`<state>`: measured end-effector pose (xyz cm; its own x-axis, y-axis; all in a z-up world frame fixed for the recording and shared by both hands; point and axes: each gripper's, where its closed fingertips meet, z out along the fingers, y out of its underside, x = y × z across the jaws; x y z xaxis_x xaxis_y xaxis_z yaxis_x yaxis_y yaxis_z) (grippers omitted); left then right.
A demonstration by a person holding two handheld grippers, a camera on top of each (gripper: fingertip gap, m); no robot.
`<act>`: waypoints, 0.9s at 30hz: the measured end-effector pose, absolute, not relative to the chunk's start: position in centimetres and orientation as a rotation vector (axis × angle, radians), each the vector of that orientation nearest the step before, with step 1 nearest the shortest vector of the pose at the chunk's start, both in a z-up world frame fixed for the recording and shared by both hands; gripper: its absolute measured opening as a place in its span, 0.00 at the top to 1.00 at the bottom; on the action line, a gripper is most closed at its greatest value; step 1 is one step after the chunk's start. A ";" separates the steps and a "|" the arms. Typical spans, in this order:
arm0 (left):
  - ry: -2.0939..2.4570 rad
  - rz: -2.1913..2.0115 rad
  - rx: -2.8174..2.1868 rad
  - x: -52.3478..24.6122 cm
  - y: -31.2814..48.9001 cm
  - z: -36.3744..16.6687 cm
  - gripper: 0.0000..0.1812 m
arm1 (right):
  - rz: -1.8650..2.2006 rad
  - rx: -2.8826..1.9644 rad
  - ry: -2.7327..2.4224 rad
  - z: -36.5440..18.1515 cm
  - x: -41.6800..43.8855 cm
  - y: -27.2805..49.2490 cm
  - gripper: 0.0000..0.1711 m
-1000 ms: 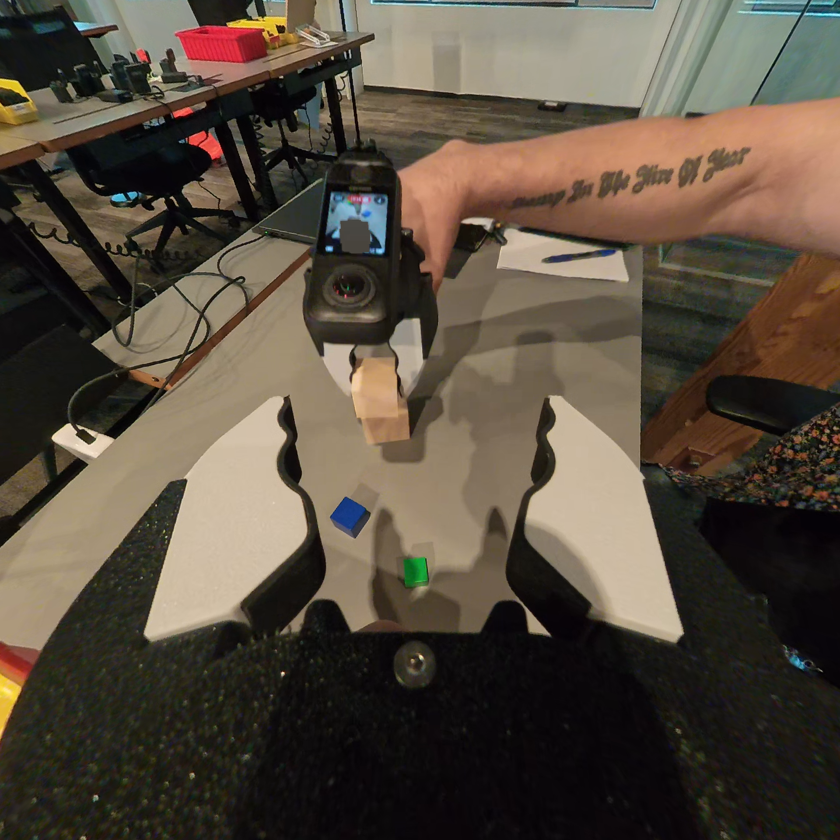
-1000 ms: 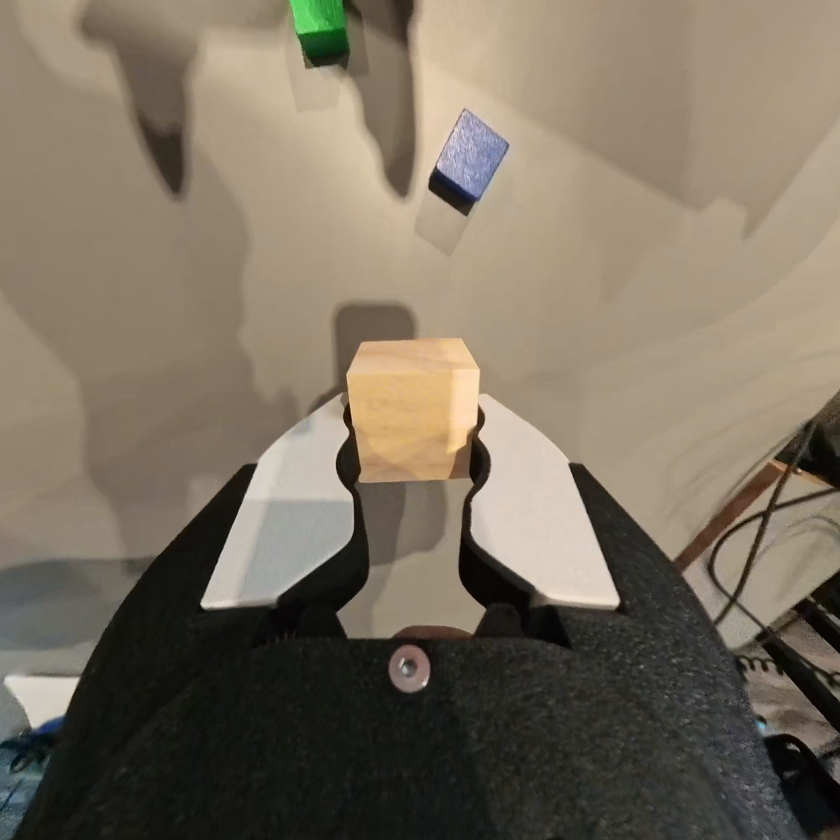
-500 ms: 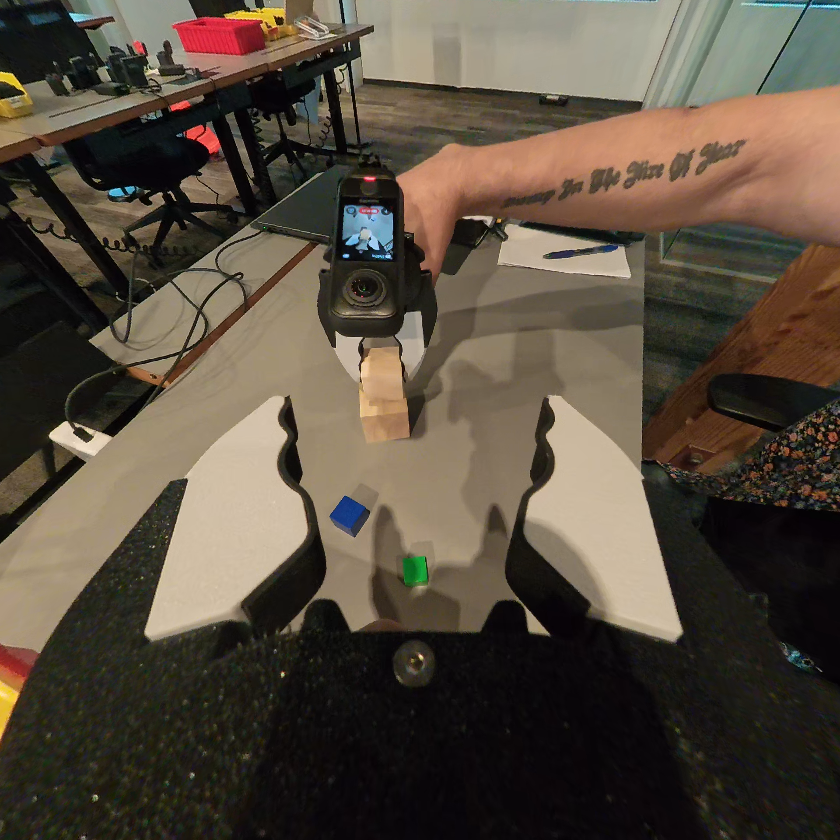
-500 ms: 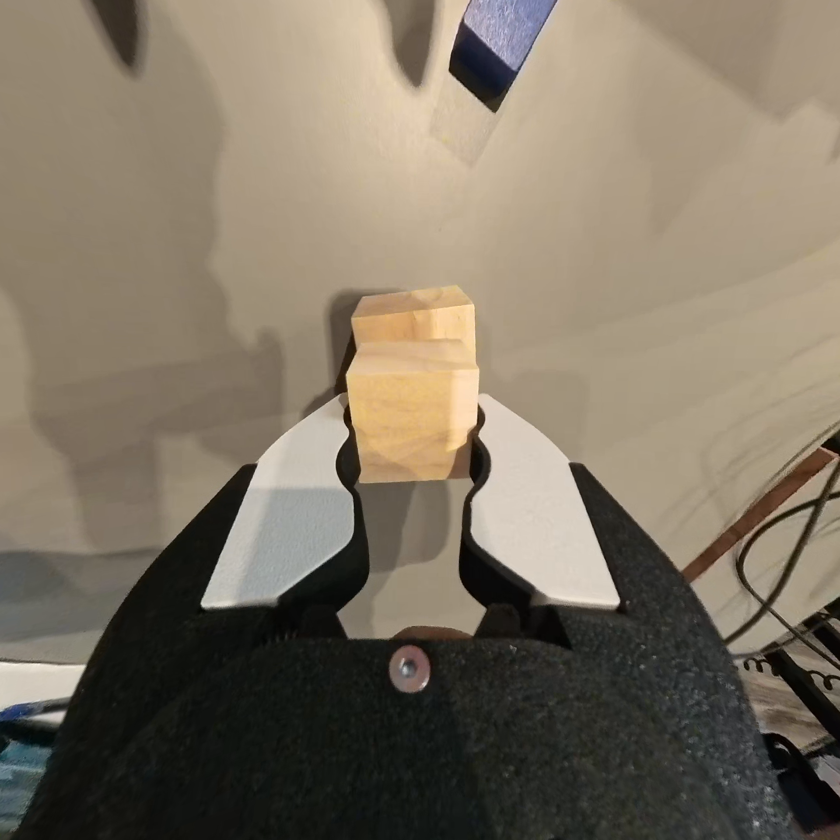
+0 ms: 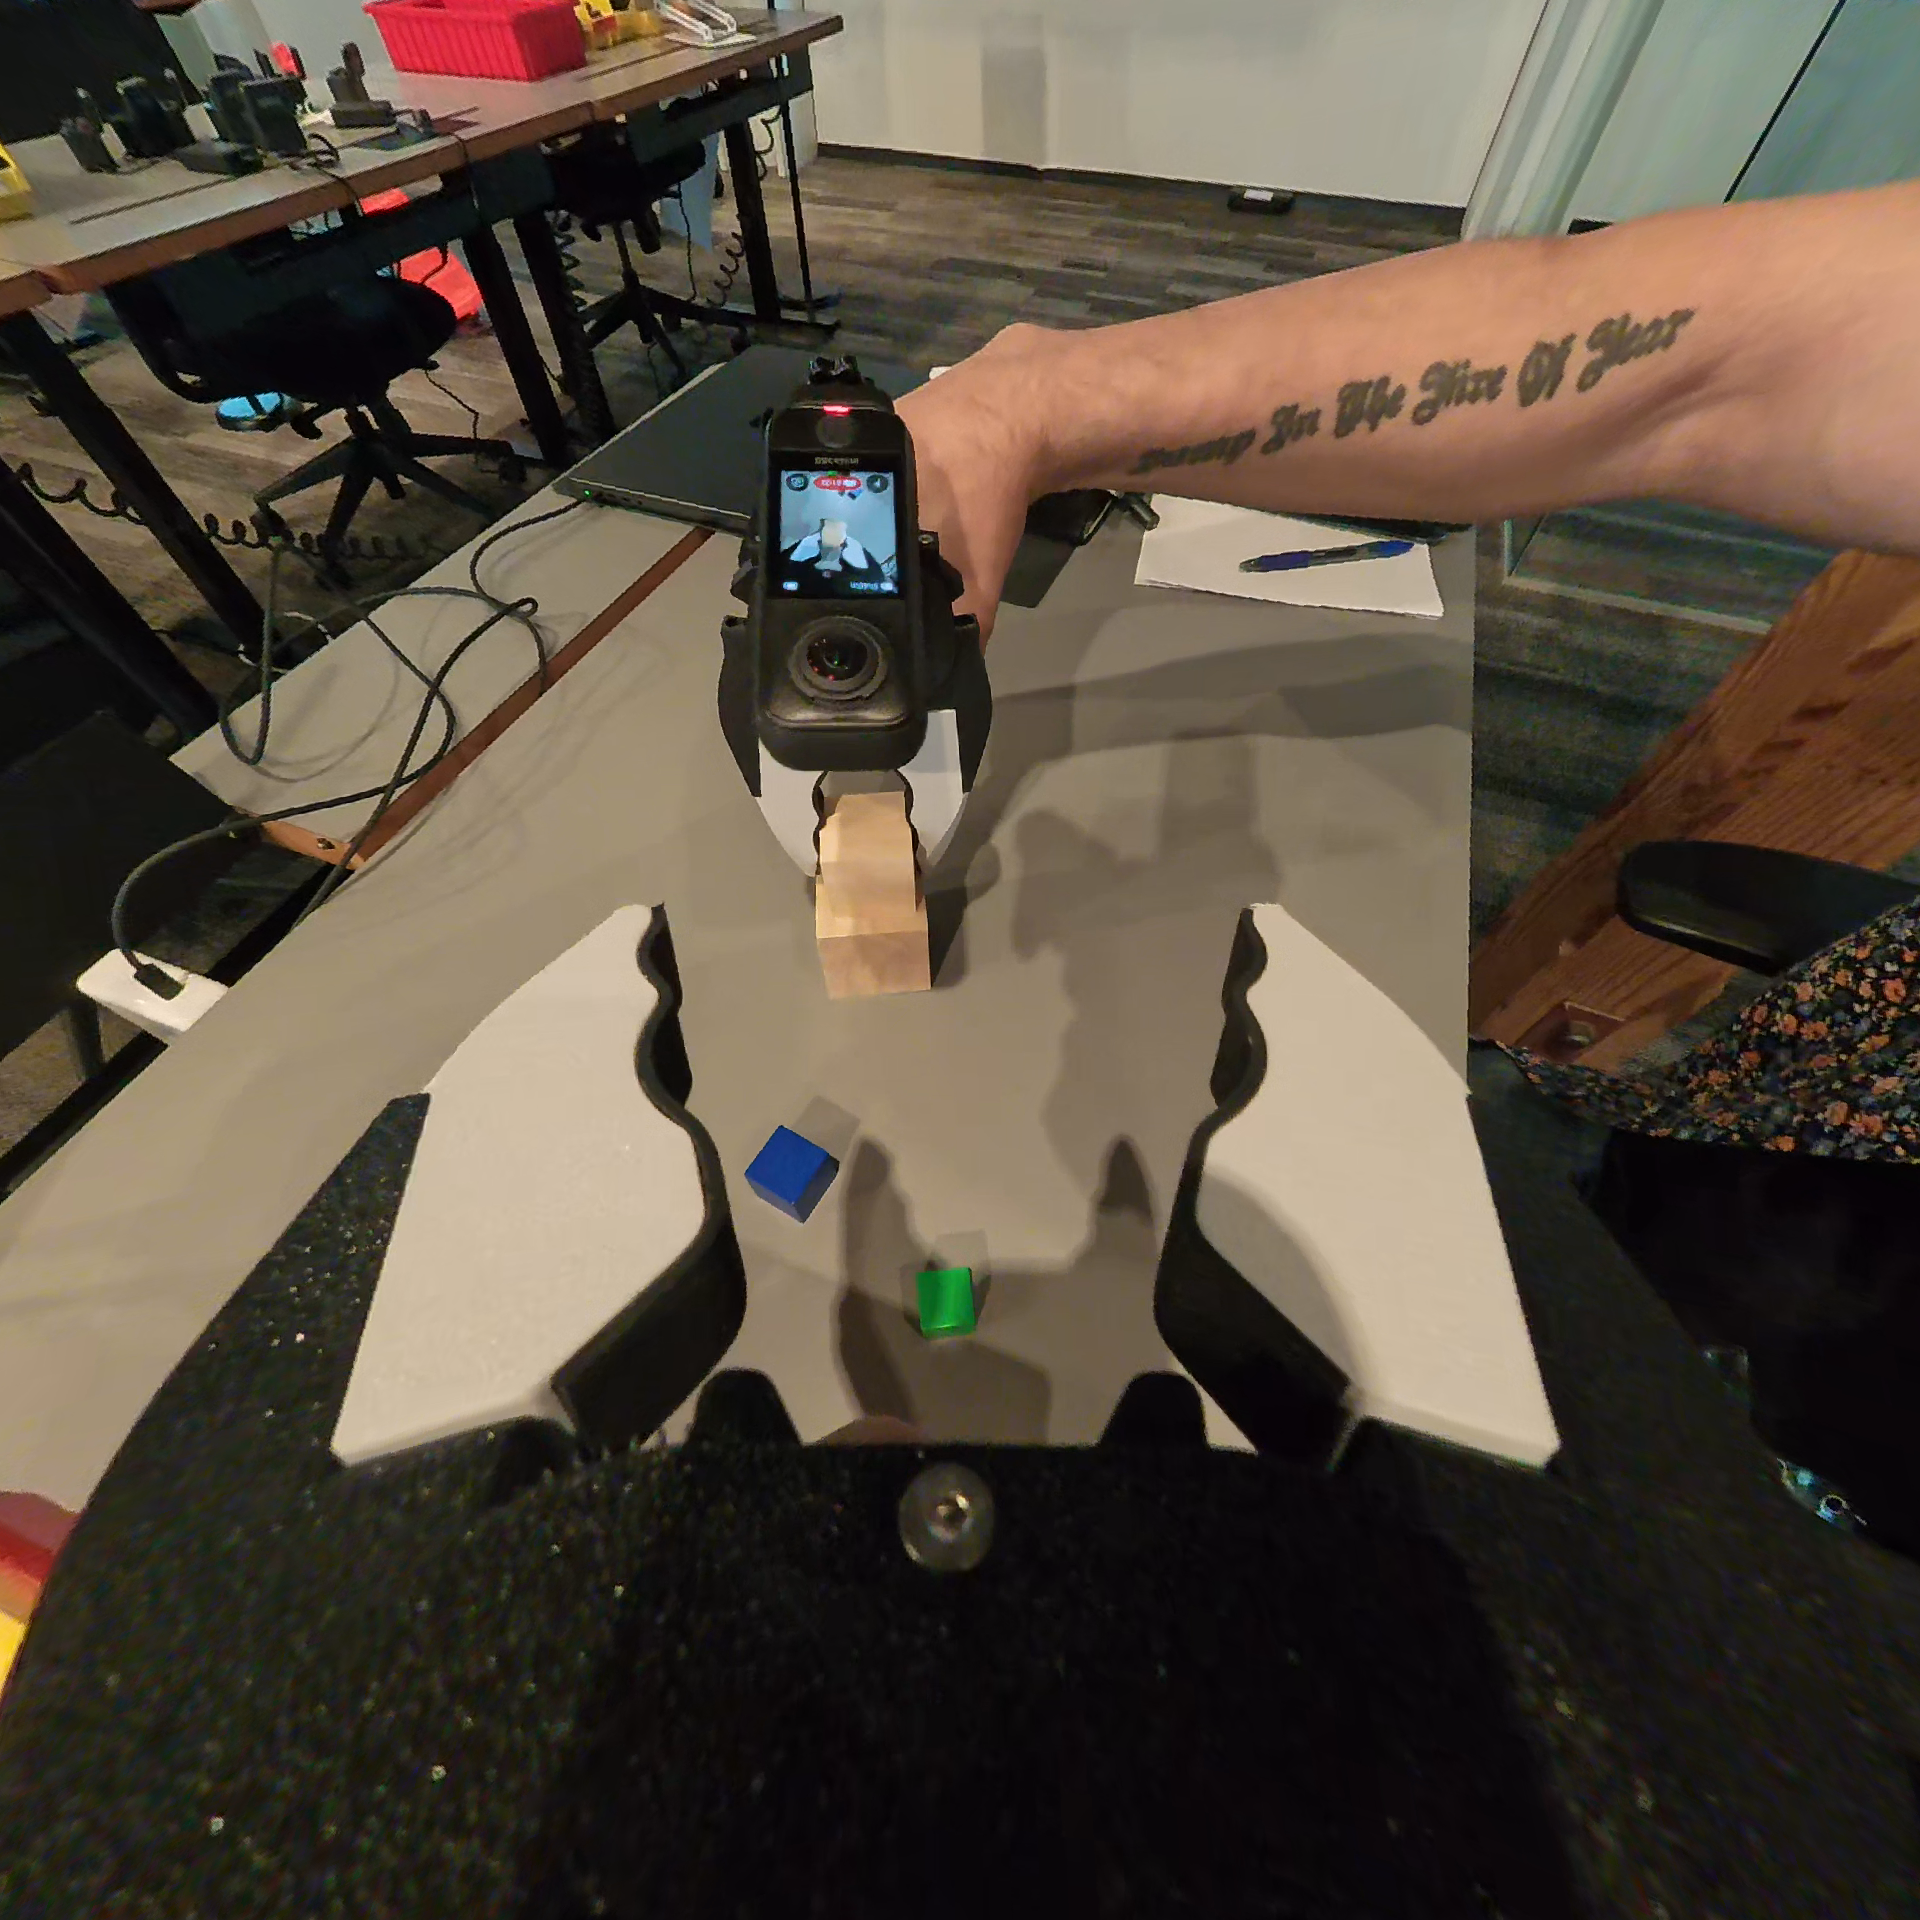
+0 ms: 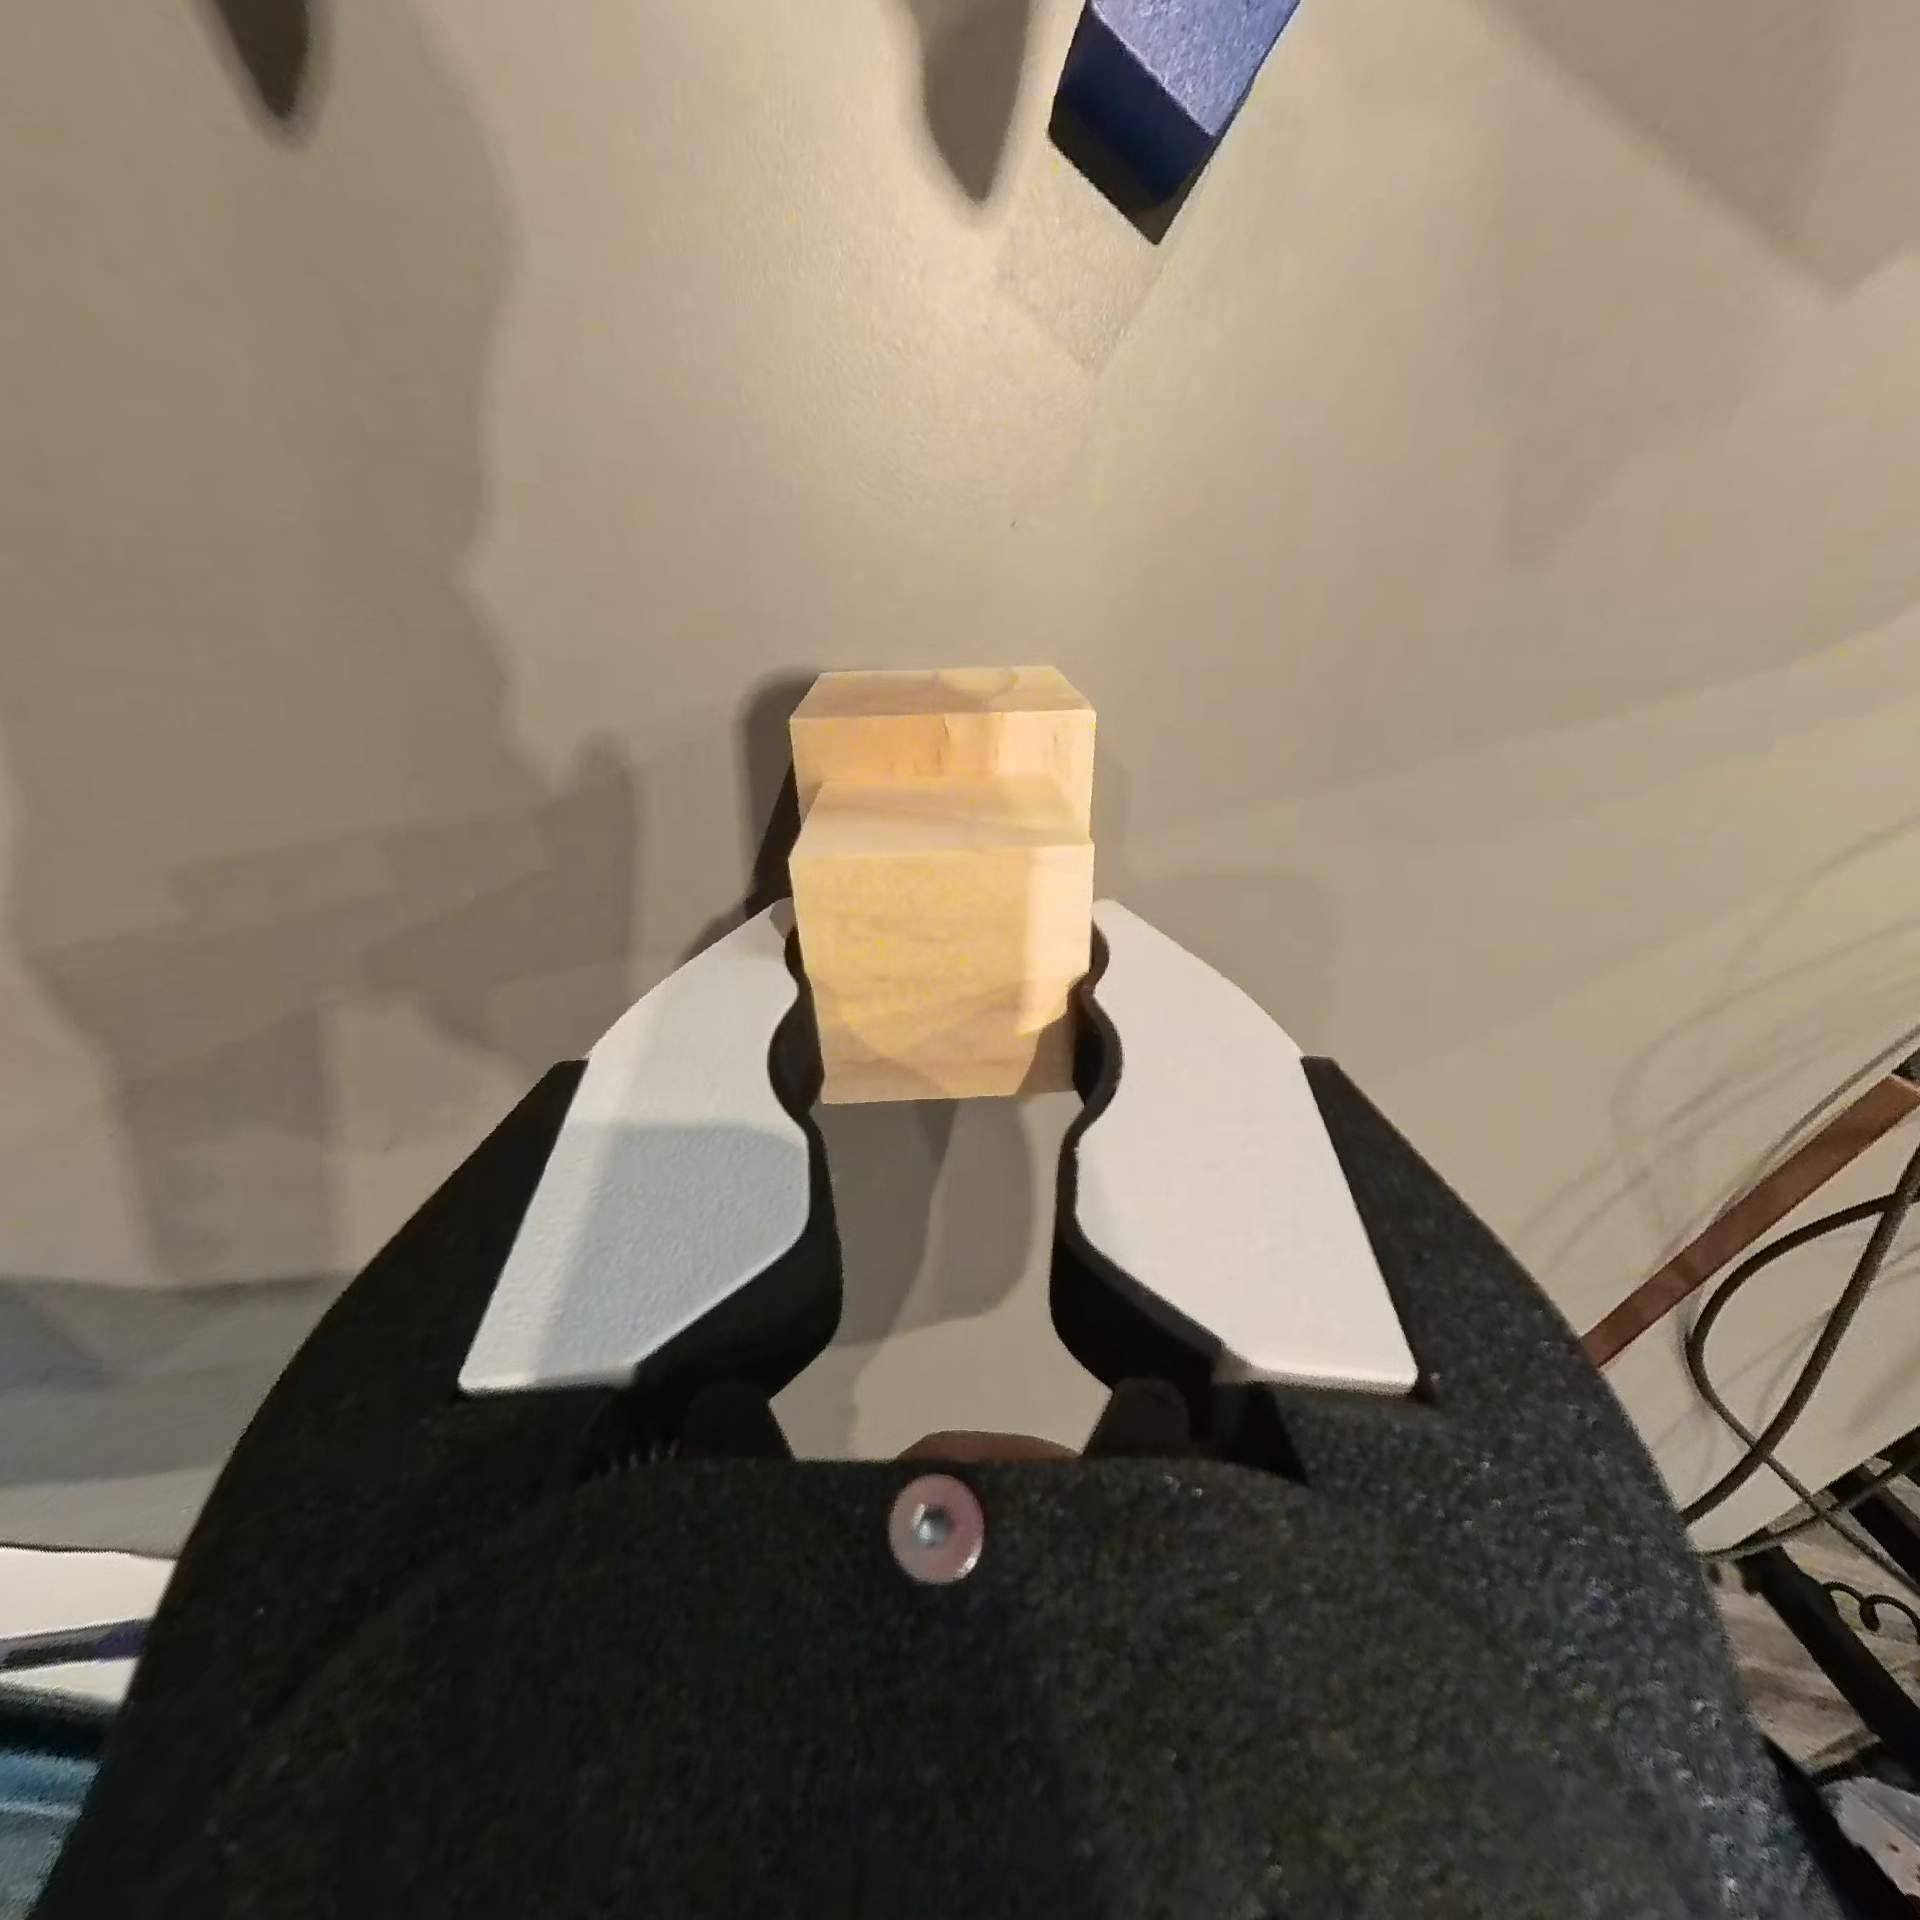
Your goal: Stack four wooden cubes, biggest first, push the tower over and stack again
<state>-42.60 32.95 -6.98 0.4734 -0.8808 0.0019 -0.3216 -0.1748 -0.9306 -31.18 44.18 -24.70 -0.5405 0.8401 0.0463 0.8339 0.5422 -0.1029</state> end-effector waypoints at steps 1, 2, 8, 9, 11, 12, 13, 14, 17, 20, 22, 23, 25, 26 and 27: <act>1.033 -0.706 -1.731 -42.6 33.0 -7.0 0.45 | 0.108 -1.450 -2.679 -24.7 -31.2 44.2 0.73; 1.033 -0.707 -1.732 -42.6 33.0 -7.1 0.45 | 0.112 -1.448 -2.680 -24.7 -31.2 44.2 0.73; 1.041 -0.714 -1.740 -42.5 32.9 -7.3 0.46 | 0.140 -1.466 -2.687 -24.7 -31.1 44.0 0.73; 1.042 -0.715 -1.741 -42.4 32.9 -7.3 0.46 | 0.150 -1.468 -2.688 -24.7 -31.1 44.0 0.73; 1.045 -0.718 -1.743 -42.4 32.9 -7.4 0.47 | 0.153 -1.475 -2.689 -24.7 -31.0 44.0 0.73; 1.046 -0.720 -1.744 -42.4 32.9 -7.4 0.47 | 0.157 -1.472 -2.689 -24.7 -31.0 43.9 0.73; 1.047 -0.720 -1.744 -42.4 32.9 -7.4 0.47 | 0.159 -1.473 -2.688 -24.7 -31.0 43.9 0.73; 1.047 -0.720 -1.744 -42.4 32.9 -7.5 0.47 | 0.160 -1.474 -2.688 -24.7 -31.0 43.9 0.73; 1.049 -0.721 -1.744 -42.3 32.9 -7.5 0.47 | 0.171 -1.475 -2.686 -24.6 -31.0 43.9 0.72; 1.051 -0.721 -1.745 -42.2 32.9 -7.6 0.47 | 0.190 -1.480 -2.680 -24.5 -31.1 43.7 0.70; 1.053 -0.722 -1.747 -42.2 32.9 -7.6 0.47 | 0.191 -1.485 -2.671 -24.4 -31.1 43.7 0.68; 1.054 -0.722 -1.747 -42.2 32.9 -7.6 0.47 | 0.188 -1.490 -2.664 -24.4 -31.2 43.8 0.66; 1.057 -0.723 -1.748 -42.1 32.9 -7.7 0.47 | 0.192 -1.500 -2.654 -24.2 -31.2 43.8 0.63; 1.057 -0.724 -1.749 -42.1 32.9 -7.7 0.47 | 0.192 -1.505 -2.649 -24.2 -31.2 43.8 0.62; 1.058 -0.723 -1.749 -42.1 32.9 -7.7 0.47 | 0.187 -1.508 -2.644 -24.1 -31.2 43.9 0.60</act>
<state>-42.08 32.90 -7.72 0.4539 -0.8909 0.0173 -0.3396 -0.1908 -0.9210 -31.16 43.88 -24.11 -0.5075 0.8615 0.0192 0.8501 0.5042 -0.1519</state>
